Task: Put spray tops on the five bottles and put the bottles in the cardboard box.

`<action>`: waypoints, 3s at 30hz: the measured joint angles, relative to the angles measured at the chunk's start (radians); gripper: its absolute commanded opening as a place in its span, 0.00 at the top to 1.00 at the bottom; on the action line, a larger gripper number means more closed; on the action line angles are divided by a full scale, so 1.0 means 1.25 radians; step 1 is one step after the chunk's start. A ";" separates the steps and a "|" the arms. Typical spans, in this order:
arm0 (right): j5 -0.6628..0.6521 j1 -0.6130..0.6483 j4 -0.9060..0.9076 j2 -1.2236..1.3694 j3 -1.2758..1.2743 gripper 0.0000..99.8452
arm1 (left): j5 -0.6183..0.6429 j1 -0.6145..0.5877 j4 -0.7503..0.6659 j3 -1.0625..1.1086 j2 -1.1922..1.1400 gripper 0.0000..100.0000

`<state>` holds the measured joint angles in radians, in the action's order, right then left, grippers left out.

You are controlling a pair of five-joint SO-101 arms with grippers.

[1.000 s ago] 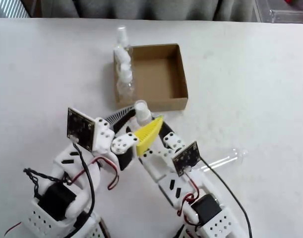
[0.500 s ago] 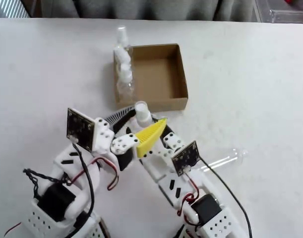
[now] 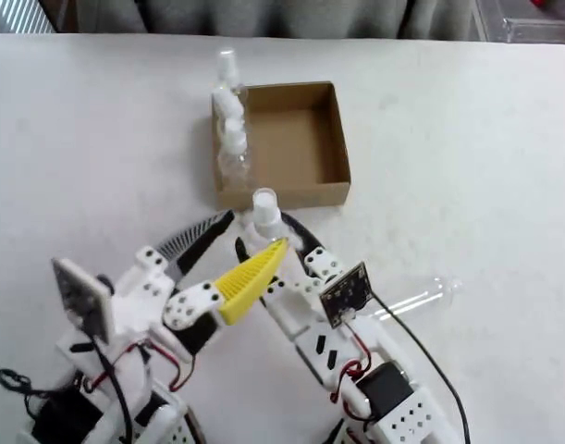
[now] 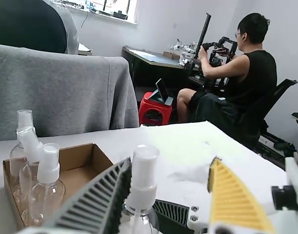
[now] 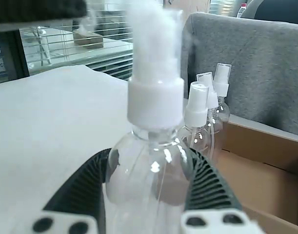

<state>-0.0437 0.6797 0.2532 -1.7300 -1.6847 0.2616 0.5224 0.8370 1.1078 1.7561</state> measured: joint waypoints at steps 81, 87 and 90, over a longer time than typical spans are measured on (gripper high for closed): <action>0.001 -0.022 0.002 0.000 0.000 0.98 | -0.036 0.097 0.050 -0.055 -0.177 0.98; 0.001 -0.069 0.002 0.000 0.000 0.98 | -0.061 0.096 0.172 -0.095 -0.153 0.98; 0.001 -0.103 0.002 0.000 0.000 0.98 | -0.115 0.096 0.205 -0.076 -0.076 0.98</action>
<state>-0.0422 0.5508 0.2562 -1.7300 -1.6847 0.1174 0.6421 1.0932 1.0127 1.6609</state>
